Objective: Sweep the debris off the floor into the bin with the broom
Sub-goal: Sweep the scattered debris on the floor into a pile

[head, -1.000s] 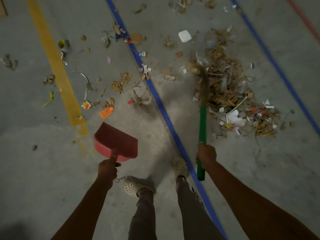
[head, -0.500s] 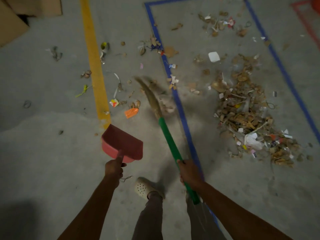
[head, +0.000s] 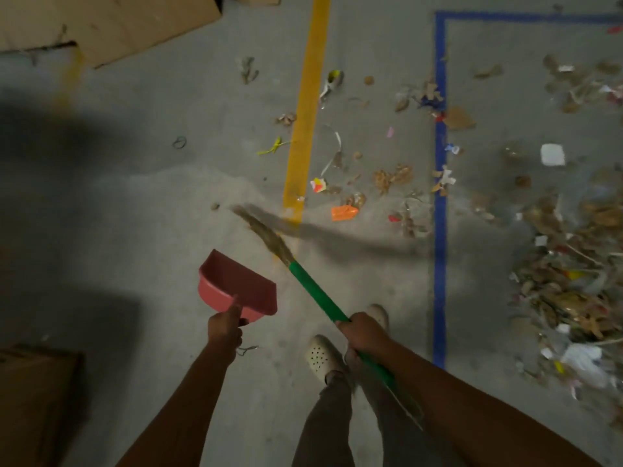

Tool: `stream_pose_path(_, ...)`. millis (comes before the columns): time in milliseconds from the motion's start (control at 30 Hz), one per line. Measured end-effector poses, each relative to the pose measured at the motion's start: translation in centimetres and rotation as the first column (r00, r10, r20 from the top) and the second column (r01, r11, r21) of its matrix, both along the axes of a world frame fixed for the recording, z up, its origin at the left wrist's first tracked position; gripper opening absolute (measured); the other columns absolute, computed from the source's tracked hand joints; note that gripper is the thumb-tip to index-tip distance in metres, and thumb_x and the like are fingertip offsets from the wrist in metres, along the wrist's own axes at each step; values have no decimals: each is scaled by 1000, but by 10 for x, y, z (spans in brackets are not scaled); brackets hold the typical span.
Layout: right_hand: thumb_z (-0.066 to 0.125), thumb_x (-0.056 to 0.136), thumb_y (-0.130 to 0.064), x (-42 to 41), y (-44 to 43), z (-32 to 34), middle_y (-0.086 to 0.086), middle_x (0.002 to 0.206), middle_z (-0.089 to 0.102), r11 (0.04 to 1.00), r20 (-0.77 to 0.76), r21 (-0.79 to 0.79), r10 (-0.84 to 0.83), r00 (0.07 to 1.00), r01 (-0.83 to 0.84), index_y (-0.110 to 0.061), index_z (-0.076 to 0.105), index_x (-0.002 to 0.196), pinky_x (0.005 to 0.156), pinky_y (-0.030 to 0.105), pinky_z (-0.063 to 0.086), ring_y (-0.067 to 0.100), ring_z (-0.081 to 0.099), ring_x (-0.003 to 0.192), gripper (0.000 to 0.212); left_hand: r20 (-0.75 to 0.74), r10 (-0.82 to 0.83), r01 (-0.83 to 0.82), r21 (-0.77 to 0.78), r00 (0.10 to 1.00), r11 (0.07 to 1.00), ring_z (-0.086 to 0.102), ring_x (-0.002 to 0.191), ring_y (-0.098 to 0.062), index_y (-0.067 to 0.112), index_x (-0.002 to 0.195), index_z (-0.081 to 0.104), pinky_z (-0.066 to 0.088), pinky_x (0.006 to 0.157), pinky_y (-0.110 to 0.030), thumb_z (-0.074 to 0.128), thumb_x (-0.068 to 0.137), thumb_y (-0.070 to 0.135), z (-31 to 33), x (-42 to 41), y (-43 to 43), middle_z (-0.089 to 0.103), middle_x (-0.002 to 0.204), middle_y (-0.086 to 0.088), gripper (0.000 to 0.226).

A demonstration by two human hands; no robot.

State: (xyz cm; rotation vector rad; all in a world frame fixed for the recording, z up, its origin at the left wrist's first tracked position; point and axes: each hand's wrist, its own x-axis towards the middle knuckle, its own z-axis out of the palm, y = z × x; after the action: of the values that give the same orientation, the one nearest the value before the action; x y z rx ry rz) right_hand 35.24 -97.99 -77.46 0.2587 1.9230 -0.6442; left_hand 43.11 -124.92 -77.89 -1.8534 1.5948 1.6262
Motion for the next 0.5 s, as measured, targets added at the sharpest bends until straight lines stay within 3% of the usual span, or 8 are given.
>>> stream_pose_path(67,54,99,-40,-12,-11,-12,5,86,62,997,34,25,71,997,-72,-1,63,112,58,24,40,18,56,71,42,19,28,-28,-5,999,1000,33,44,-13,-4,96,60,27,37,-18,66,93,42,-2,0,-5,61,80,-15,46)
stream_pose_path(133,52,101,-36,-29,-14,-22,-1,72,56,995,66,65,74,995,-79,-2,64,109,50,20,38,11,52,58,36,35,47,-46,-12,998,999,33,45,-13,-3,94,60,27,38,-20,66,93,42,-8,-4,-7,62,80,-15,46)
stream_pose_path(200,51,102,-31,-45,-9,-40,0,64,55,996,111,89,-41,993,31,-2,64,105,50,19,44,10,51,48,33,49,44,-43,-15,998,999,34,45,-13,-4,94,61,28,39,-22,66,92,42,-16,-14,-5,62,80,-14,47)
stream_pose_path(300,51,101,-30,-67,12,-65,8,57,60,945,130,104,-322,938,310,6,62,103,54,30,50,20,53,42,38,61,-5,5,3,998,1000,34,46,-12,-2,92,61,28,41,-23,67,92,43,-28,-37,1,62,79,-13,46)
stream_pose_path(367,51,101,-30,-82,30,-73,11,58,59,857,113,125,-513,851,500,6,60,105,49,30,49,23,53,44,37,57,-41,41,6,998,999,34,44,-11,-2,91,61,28,38,-21,67,92,44,-35,-55,10,61,79,-13,46)
stream_pose_path(500,48,103,-27,-109,76,-73,12,65,53,594,75,138,-804,589,793,3,56,99,48,30,42,23,49,51,31,64,-128,126,34,990,991,32,41,-10,-3,93,62,26,36,-19,68,90,46,-44,-96,36,61,78,-12,49)
